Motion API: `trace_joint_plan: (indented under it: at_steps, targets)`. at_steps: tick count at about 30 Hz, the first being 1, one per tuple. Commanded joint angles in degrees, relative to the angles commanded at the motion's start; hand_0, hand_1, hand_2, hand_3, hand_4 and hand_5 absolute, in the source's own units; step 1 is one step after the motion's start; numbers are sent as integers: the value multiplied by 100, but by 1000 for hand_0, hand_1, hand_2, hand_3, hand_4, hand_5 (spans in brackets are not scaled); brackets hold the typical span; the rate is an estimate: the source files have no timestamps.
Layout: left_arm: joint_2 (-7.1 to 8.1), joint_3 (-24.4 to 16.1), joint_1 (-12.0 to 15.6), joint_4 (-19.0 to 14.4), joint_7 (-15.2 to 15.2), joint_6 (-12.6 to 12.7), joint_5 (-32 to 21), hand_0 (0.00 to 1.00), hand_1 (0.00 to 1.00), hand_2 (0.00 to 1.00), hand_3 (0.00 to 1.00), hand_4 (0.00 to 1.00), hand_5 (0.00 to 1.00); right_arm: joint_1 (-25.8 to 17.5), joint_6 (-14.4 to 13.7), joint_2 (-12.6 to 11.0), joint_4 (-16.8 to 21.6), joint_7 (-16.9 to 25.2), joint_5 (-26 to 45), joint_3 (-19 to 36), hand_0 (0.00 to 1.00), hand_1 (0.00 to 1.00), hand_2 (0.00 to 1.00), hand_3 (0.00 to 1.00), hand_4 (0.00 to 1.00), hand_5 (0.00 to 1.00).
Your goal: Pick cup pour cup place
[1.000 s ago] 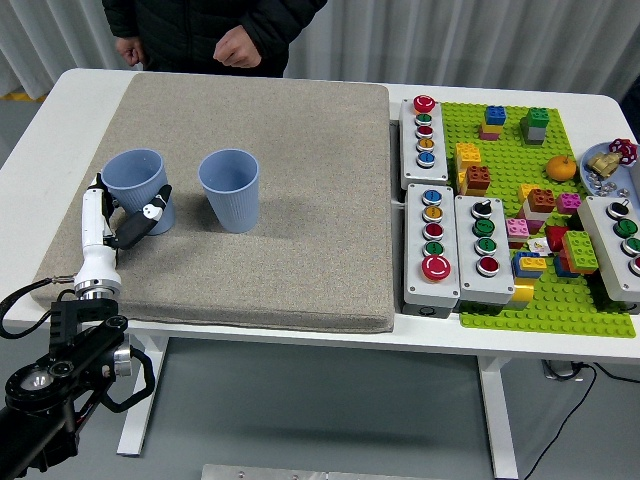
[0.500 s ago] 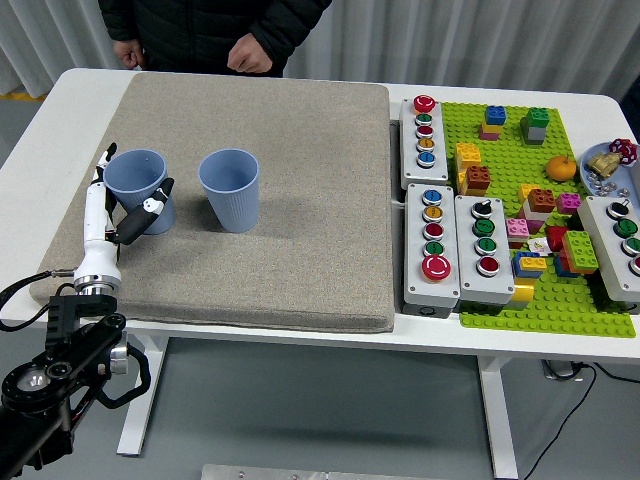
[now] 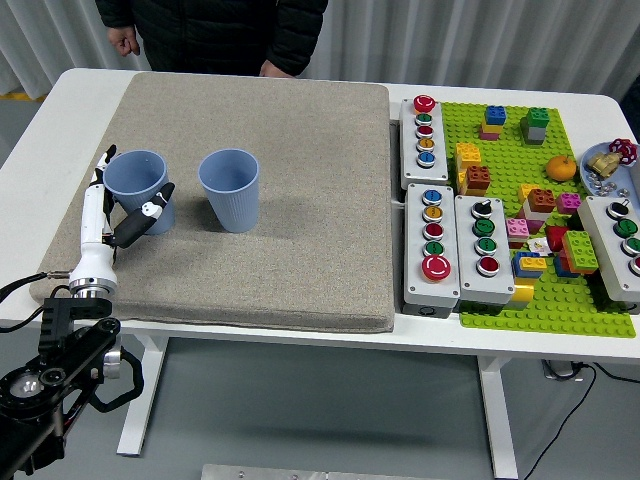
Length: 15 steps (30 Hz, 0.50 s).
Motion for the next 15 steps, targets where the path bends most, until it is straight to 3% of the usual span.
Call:
trace_joint_plan:
  at_steps: [7,15]
  targets:
    - [91,-117,164,-229,20,-8,61,726,818,995,998,970,469,-1,1,-6,0,4,3,-2,742,703,722,639,217,386]
    - [319,-278,514,-754,60,-40,133,729,816,998,998,977,473,17,1,-19,0,4,5,0,742,703,722,639,217,381]
